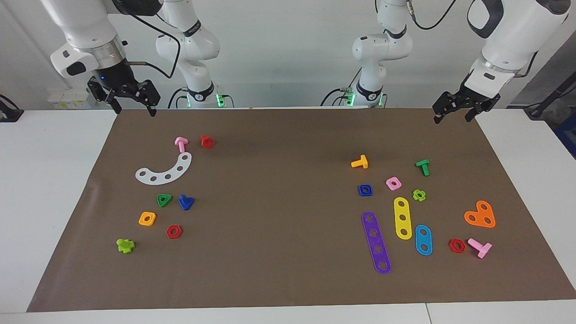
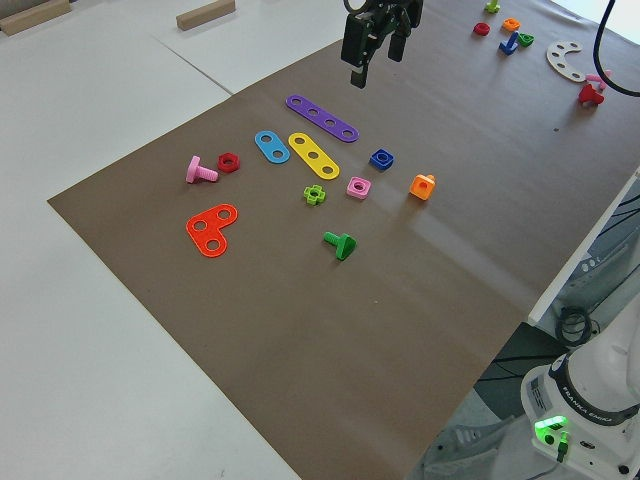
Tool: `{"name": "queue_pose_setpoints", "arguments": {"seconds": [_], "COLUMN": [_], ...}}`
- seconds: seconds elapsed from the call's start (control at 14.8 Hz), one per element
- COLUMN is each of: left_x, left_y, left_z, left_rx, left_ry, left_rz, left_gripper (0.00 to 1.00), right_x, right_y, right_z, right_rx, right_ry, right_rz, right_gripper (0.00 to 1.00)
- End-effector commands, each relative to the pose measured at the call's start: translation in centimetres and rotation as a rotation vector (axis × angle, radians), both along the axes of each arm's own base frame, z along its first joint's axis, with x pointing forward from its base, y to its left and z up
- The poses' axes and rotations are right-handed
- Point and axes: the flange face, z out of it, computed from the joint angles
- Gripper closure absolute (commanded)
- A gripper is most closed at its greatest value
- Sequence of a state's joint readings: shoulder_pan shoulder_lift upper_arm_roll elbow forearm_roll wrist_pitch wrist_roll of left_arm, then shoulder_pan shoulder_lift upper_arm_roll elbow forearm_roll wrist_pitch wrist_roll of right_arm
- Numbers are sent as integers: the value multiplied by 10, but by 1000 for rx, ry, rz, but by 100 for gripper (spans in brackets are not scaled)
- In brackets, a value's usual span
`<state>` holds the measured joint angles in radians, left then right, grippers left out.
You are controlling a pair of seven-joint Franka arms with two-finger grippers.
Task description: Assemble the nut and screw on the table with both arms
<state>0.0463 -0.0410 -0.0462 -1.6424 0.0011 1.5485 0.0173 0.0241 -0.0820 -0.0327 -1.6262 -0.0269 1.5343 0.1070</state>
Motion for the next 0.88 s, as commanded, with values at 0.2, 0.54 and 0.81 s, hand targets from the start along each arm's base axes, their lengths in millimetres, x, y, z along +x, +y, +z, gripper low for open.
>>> {"name": "queue_pose_setpoints", "arguments": {"seconds": [0.2,0.54,0.81], "left_x": [-8,-8,-8], "left_y": [2,2,2], "left_z": [1,1,1], "left_rx": [0,0,0], "left_ry": [-8,-8,-8], "left_rz": [2,2,2], "left_gripper": [0,0,0], "right_x": [-4,19,69], "right_y": [-3,1,8], "right_z": [-3,-34,-97], "right_rx": [-12,2,44], "right_ry": [-7,8,-27], "right_rz": [21,56,71], "right_gripper": [0,0,0]}}
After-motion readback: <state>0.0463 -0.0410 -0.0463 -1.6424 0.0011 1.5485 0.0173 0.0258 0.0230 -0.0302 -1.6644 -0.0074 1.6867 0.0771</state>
